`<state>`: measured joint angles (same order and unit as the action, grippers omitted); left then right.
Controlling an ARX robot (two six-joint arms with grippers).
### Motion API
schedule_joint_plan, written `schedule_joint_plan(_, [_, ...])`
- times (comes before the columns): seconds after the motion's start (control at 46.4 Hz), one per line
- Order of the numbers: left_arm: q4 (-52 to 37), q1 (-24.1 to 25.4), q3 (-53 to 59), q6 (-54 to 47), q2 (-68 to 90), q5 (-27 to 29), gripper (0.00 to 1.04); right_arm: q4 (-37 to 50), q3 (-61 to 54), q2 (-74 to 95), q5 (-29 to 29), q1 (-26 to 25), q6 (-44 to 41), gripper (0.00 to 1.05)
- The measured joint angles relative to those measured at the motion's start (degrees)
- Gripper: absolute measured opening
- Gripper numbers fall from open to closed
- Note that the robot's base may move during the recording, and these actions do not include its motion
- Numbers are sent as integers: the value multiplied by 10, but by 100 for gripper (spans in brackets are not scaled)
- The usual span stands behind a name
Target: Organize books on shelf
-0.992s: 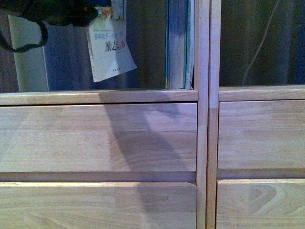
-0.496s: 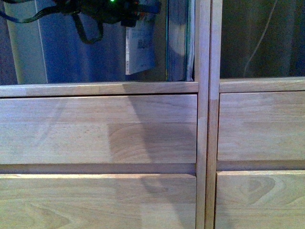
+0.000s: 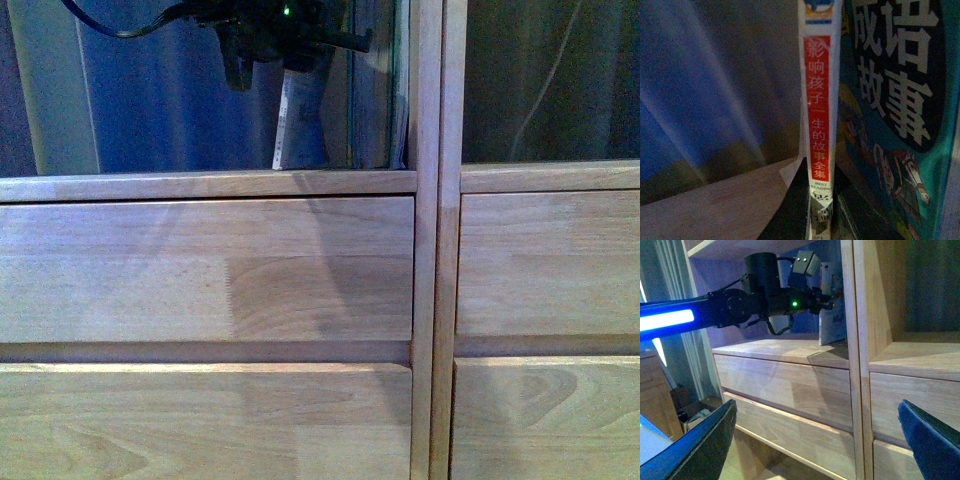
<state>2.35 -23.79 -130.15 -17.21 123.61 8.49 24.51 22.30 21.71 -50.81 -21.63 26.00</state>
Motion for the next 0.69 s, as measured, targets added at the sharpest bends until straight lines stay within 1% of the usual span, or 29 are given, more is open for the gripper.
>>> schedule_joint_plan(0.173, [57,-2,-55,11,16,9,7,0,0,0,0,0,0,98])
schedule_joint_plan(0.28, [56,-2,-52,19,10,20,7,0,0,0,0,0,0,98])
schedule_joint_plan(0.431, [23,-2,39,25,-51,43,7,0,0,0,0,0,-1,98])
schedule_joint_plan(0.604, [-59,0,203,38,-165,54,7,0,0,0,0,0,-1,98])
schedule_joint_plan(0.69, [-60,2,220,38,-176,56,7,0,0,0,0,0,-1,98])
